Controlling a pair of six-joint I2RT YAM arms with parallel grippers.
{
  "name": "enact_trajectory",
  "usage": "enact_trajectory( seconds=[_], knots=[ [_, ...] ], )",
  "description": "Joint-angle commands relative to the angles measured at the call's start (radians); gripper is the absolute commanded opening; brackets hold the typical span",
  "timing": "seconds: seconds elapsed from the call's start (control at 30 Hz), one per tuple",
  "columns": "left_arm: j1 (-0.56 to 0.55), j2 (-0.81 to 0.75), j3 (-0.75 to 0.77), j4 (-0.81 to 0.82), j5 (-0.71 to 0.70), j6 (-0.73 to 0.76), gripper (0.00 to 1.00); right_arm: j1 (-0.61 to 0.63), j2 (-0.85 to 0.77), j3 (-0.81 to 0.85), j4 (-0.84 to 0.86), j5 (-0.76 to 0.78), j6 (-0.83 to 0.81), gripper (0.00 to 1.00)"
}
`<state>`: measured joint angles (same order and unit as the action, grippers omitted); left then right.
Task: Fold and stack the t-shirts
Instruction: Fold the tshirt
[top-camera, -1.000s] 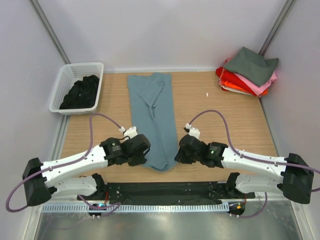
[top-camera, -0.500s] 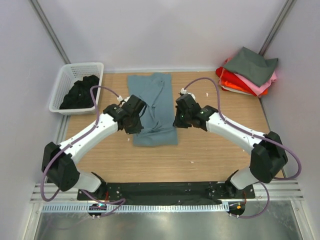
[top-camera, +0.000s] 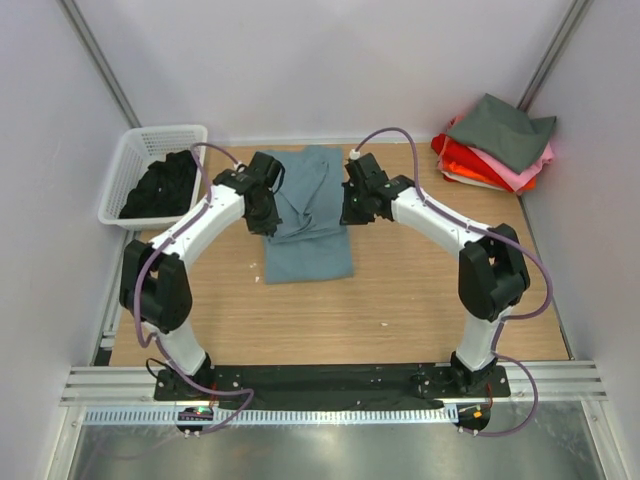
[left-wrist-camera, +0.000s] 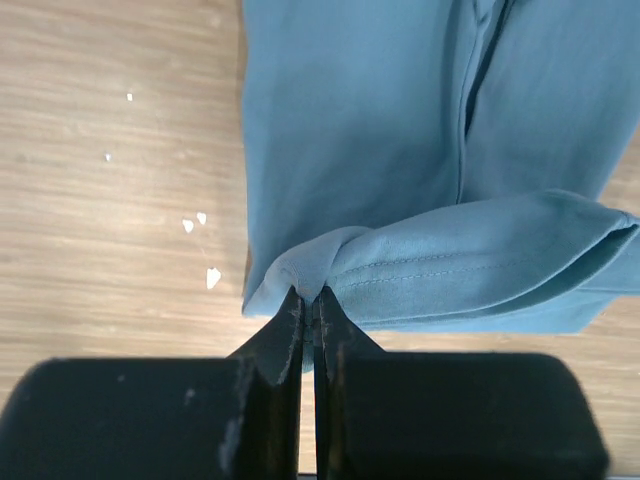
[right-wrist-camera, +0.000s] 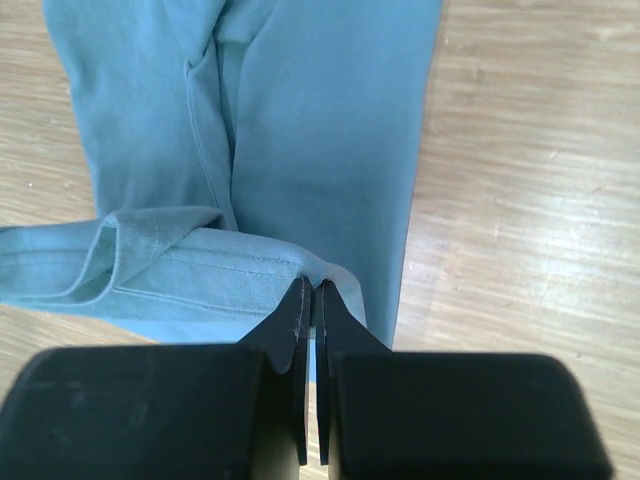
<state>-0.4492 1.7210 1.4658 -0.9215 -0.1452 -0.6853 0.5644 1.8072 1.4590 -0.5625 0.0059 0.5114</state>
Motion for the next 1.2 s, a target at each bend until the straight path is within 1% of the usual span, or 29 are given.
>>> enact_trajectory(
  seconds=[0.0,0.37,0.6,0.67,0.7,0.73,0.77,0.8,0.83,0.87,0.9,0.97,1.0,1.03,1.1,1.13,1.17],
  knots=[
    [0.032,0.037,0.079,-0.014,0.013,0.055,0.00,-0.026,0.021,0.090,-0.011,-0.029,-0.047,0.01],
    [0.090,0.219,0.263,-0.050,0.032,0.089,0.00,-0.081,0.211,0.313,-0.065,-0.053,-0.097,0.01],
    [0.107,0.354,0.405,-0.086,0.027,0.093,0.00,-0.107,0.334,0.409,-0.071,-0.070,-0.105,0.01],
    [0.125,0.408,0.441,-0.096,0.029,0.090,0.01,-0.121,0.378,0.455,-0.073,-0.073,-0.109,0.01],
    [0.130,0.426,0.479,-0.112,0.032,0.090,0.04,-0.127,0.392,0.475,-0.083,-0.078,-0.111,0.02],
    [0.138,0.443,0.501,-0.122,0.041,0.089,0.06,-0.133,0.409,0.494,-0.085,-0.084,-0.114,0.05],
    [0.148,0.465,0.519,-0.128,0.045,0.092,0.09,-0.147,0.422,0.535,-0.086,-0.096,-0.119,0.11],
    [0.153,0.501,0.562,-0.144,0.050,0.095,0.22,-0.153,0.452,0.560,-0.097,-0.106,-0.128,0.37],
    [0.167,0.521,0.588,-0.157,0.059,0.099,0.32,-0.161,0.464,0.586,-0.105,-0.118,-0.132,0.52],
    [0.173,0.538,0.619,-0.172,0.053,0.101,0.44,-0.178,0.477,0.647,-0.115,-0.124,-0.136,0.67],
    [0.181,0.569,0.681,-0.210,0.047,0.099,0.59,-0.187,0.495,0.675,-0.134,-0.133,-0.142,0.70],
    [0.204,0.583,0.746,-0.249,0.038,0.098,0.63,-0.218,0.497,0.743,-0.155,-0.158,-0.142,0.71],
    [0.210,0.581,0.790,-0.281,0.027,0.098,0.66,-0.225,0.489,0.748,-0.161,-0.165,-0.143,0.72],
    [0.219,0.562,0.801,-0.289,0.015,0.098,0.66,-0.230,0.453,0.742,-0.163,-0.167,-0.145,0.72],
    [0.224,0.516,0.776,-0.292,-0.033,0.101,0.68,-0.235,0.397,0.663,-0.142,-0.167,-0.154,0.73],
    [0.224,0.455,0.751,-0.289,-0.045,0.102,0.70,-0.235,0.324,0.614,-0.126,-0.170,-0.152,0.73],
    [0.224,0.421,0.714,-0.262,-0.051,0.102,0.70,-0.235,0.287,0.497,-0.090,-0.188,-0.145,0.73]
  ],
)
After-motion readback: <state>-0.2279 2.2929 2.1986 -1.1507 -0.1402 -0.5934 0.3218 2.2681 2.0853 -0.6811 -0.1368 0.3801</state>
